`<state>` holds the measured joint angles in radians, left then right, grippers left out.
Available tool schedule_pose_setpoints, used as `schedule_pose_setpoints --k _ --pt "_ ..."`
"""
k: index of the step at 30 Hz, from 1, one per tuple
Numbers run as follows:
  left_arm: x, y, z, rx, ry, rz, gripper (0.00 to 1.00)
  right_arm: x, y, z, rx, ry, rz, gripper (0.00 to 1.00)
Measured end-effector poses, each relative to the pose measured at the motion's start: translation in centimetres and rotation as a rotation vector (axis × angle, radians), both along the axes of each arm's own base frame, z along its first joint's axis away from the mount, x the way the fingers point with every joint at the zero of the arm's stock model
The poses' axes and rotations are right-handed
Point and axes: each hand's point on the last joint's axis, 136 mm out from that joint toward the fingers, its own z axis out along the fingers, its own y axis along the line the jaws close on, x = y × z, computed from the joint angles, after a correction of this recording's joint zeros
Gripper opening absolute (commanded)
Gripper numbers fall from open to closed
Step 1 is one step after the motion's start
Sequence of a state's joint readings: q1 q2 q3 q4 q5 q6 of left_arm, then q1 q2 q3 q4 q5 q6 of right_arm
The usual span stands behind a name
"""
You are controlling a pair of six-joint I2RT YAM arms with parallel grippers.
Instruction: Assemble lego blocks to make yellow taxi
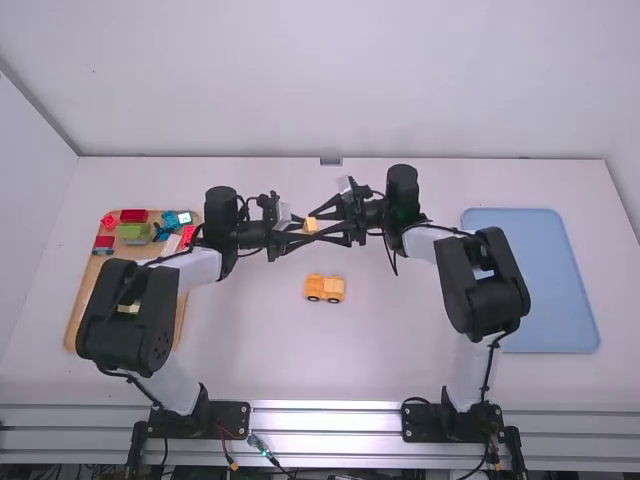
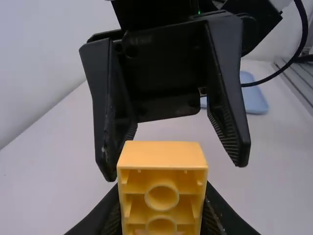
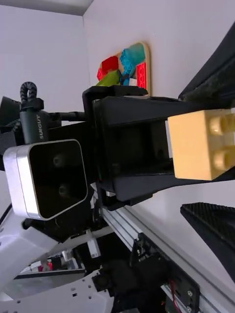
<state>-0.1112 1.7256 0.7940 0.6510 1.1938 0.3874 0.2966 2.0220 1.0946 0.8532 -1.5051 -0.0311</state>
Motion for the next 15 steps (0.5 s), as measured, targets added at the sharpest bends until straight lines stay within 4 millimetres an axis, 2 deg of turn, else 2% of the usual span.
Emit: schedule_pose_setpoints --k 6,8,11,15 --pt "-0.12 0.01 -0.1 -0.012 0.041 0.007 0.21 -0.47 0.49 -0.01 0.0 0.003 0.018 0.52" --pt "-0.2 -0.01 -0.1 -0.015 0.049 0.003 0.21 -0.63 0.74 -0.01 0.0 0.001 0.022 0.47" --pt "-0.57 -0.13 -0.01 -0.023 0.054 -0.018 0.21 -0.51 0.82 -0.04 -0.001 -0.002 0.014 0.32" --pt "-0.68 -0.25 -0.01 -0.027 0.073 -0.021 0.25 -0.44 0.69 0.0 0.001 -0.009 0.013 0.25"
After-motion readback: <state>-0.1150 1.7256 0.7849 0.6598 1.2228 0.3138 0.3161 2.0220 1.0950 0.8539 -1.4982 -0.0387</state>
